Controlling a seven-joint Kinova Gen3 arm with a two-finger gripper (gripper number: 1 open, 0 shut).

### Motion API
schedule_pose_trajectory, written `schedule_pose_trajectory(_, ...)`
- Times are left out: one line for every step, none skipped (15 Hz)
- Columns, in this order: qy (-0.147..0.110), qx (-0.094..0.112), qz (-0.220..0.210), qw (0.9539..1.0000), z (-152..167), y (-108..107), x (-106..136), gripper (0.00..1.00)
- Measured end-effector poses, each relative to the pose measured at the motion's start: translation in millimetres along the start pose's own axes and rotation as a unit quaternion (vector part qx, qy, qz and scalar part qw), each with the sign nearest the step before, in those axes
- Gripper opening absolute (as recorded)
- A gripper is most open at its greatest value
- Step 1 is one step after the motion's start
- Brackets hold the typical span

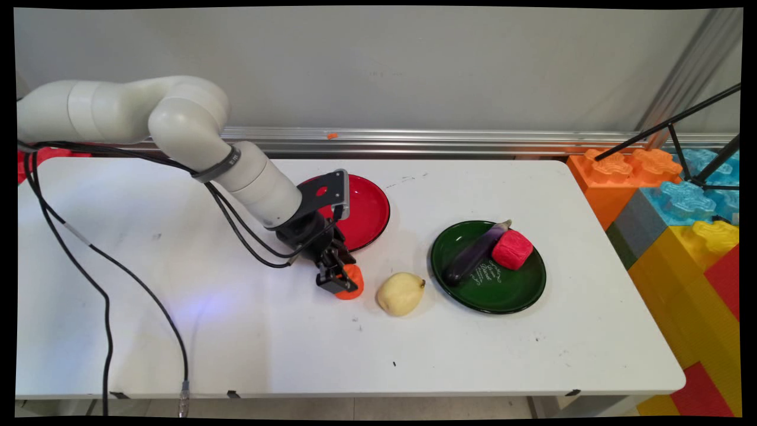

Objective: Place the picked object on the table

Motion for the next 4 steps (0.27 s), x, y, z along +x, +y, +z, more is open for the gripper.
schedule_pose_trajectory(0.001,0.0,0.0,1.0,0.5,-0.3,-0.4,1.0)
schedule_pose_trajectory(0.001,-0.001,0.0,1.0,0.8,-0.5,-0.7,1.0)
schedule_pose_trajectory(0.002,-0.001,0.0,1.0,1.0,-0.7,-0.9,1.0)
schedule_pose_trajectory(0.002,-0.002,0.001,1.0,1.0,-0.8,-1.4,1.0)
